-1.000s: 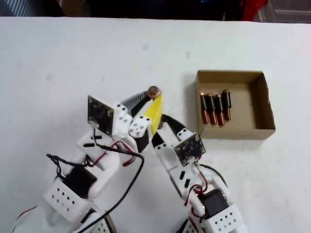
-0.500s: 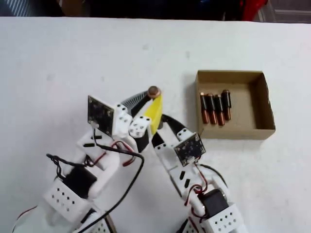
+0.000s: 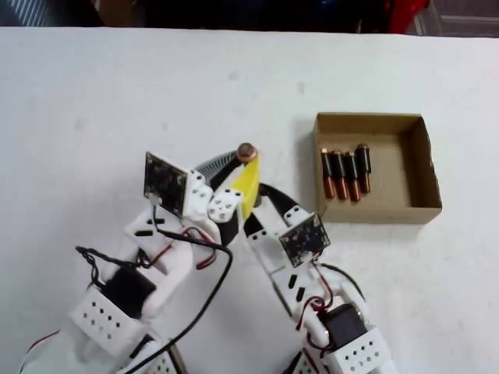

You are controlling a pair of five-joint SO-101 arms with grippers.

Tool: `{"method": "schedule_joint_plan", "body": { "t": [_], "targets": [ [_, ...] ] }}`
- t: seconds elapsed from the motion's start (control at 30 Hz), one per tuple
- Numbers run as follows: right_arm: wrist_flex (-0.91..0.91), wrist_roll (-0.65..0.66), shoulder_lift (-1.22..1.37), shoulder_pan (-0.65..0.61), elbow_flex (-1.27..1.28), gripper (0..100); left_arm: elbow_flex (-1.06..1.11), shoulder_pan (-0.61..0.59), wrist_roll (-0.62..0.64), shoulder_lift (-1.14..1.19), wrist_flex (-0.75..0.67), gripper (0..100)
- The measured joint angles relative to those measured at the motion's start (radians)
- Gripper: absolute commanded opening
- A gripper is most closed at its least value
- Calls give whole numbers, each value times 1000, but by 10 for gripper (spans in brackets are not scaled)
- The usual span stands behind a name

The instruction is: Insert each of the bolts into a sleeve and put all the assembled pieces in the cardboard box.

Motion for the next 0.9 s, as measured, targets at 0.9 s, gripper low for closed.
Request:
{"method": "schedule_joint_plan", "body": {
  "t": [0.9],
  "targets": [
    [0, 2, 0, 3, 0, 17, 124, 58, -8, 0, -2, 168]
  ]
}}
